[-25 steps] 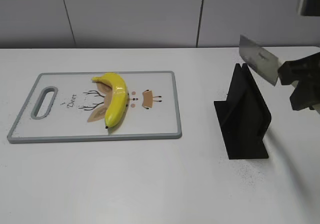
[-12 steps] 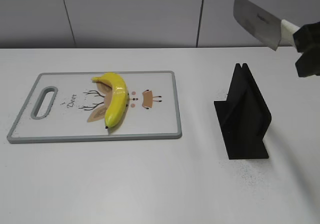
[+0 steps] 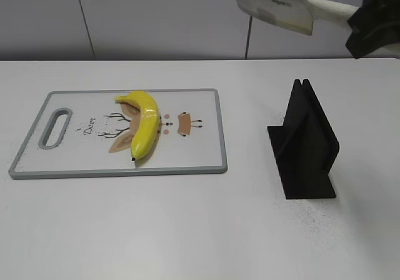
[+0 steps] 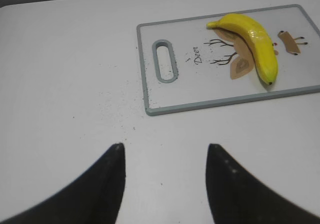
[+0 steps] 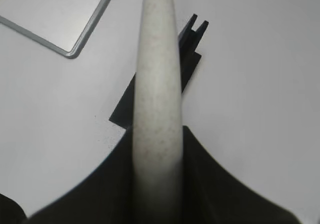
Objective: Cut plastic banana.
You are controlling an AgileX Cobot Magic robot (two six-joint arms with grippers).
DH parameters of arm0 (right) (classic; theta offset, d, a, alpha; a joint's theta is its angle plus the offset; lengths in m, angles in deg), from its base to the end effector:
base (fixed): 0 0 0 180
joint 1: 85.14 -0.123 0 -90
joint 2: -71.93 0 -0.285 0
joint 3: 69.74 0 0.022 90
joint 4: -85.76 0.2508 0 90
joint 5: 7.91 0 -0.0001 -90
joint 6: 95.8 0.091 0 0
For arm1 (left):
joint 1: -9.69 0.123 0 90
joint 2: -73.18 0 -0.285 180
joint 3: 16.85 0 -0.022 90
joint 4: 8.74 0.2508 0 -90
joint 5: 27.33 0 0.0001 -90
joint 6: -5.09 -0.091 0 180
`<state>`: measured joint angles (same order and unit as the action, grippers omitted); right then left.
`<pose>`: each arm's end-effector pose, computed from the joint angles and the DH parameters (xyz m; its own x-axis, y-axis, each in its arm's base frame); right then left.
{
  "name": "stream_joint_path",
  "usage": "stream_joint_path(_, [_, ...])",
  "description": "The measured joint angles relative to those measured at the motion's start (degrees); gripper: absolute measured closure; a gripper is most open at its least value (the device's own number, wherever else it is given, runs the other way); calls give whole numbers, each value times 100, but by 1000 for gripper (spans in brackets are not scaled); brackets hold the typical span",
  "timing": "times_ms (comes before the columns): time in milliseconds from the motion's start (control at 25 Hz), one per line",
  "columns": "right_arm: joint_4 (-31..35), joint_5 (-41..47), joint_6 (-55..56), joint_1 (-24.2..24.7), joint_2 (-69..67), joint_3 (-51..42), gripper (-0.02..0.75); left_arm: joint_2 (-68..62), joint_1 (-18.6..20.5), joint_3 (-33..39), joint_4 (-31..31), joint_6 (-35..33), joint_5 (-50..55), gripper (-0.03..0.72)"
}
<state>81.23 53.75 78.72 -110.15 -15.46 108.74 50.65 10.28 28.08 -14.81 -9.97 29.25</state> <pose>0.2582 0.1135 0.3554 -0.7298 -0.4867 -0.4801 -0.4920 0.8615 -0.1254 0.0352 -0.0077 0.2980 -0.5332 0.1967 -0.8228 0.1748 0.9772 0.1203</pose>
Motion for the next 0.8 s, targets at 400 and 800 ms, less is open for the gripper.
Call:
stream_joint_path(400, [96,286,-2058,0,-1574,1553,573,-2370,0,-929,-990,-1579,-672,180])
stream_joint_path(800, [1230,297,-4718,0,-2638,2481,573,-5161,0,-3106,-1916,-3987,-211,180])
